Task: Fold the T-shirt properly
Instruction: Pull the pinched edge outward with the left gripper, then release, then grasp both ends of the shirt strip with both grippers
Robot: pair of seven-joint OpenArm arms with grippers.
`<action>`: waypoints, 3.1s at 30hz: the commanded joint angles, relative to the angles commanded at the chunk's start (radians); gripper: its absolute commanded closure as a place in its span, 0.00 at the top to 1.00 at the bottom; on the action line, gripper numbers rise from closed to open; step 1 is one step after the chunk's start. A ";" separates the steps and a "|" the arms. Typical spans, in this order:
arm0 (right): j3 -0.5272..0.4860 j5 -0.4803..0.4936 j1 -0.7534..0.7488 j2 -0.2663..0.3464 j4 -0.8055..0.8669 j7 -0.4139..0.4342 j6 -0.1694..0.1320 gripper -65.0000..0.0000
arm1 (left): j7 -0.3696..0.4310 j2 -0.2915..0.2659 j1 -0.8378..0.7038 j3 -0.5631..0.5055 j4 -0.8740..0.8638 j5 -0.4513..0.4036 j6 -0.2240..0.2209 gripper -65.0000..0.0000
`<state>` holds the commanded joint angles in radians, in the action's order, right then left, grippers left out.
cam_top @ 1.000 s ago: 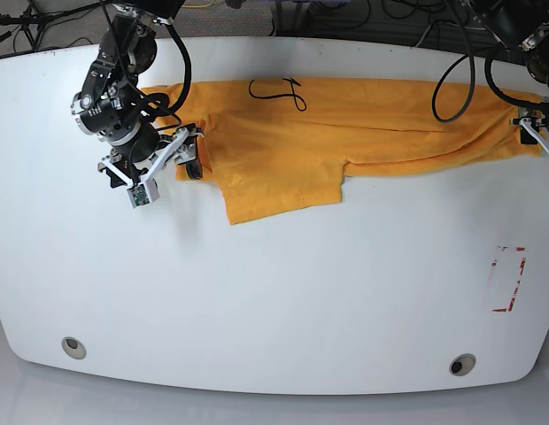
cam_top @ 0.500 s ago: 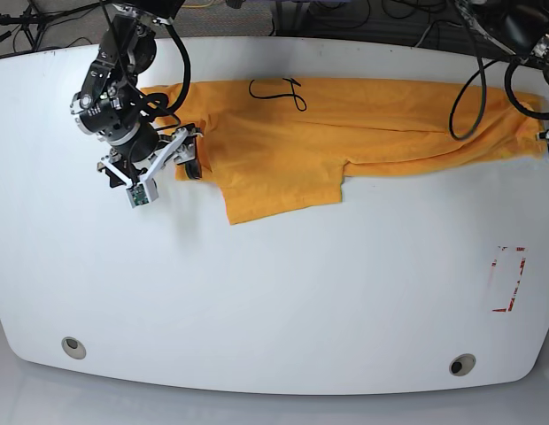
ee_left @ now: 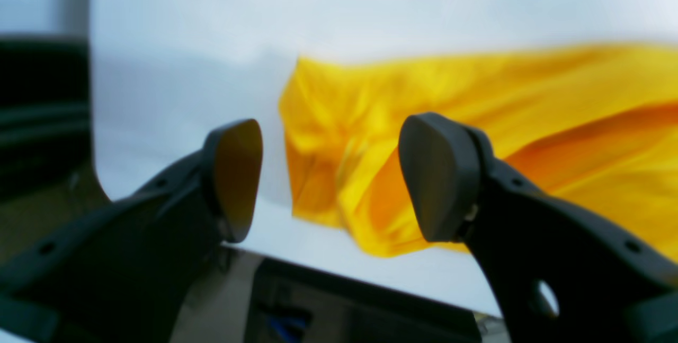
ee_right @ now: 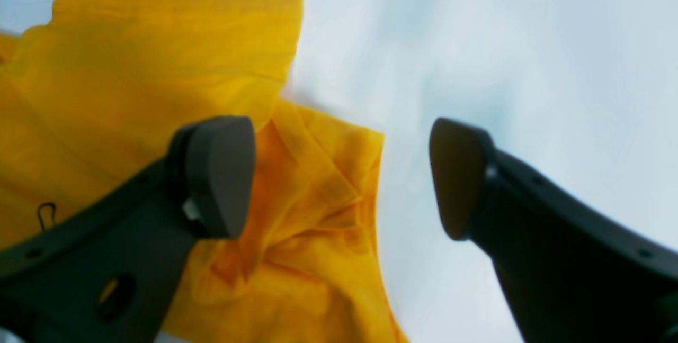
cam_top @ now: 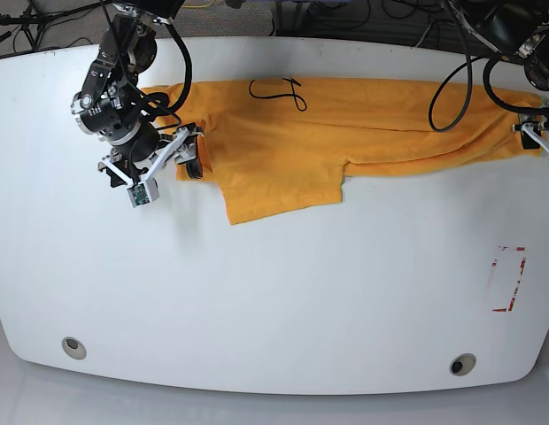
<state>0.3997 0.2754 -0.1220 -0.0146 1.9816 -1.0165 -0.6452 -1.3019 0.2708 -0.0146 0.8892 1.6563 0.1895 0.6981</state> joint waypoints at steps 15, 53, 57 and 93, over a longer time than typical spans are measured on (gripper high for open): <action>0.000 0.000 0.002 0.000 0.000 0.002 0.000 0.74 | 0.058 0.147 -0.080 0.150 -0.012 0.005 0.000 0.65; -0.077 0.242 -0.083 -0.026 0.029 -0.005 -0.053 0.74 | 0.104 -0.046 -0.063 -0.091 0.055 -0.109 0.000 0.43; -0.173 0.222 -0.130 0.002 0.025 0.009 -0.053 0.74 | 0.135 -0.029 -0.080 -0.089 0.055 -0.110 0.000 0.43; -0.020 -0.097 -0.109 0.181 -0.428 0.336 -0.053 0.51 | 0.253 -0.089 -0.026 -0.381 -0.147 -0.117 0.000 0.43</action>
<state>0.3798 0.1788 -0.2309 0.1665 1.5535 -0.6805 -0.6981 -1.0487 0.1818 -0.0407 0.5086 1.5090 0.0729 0.6981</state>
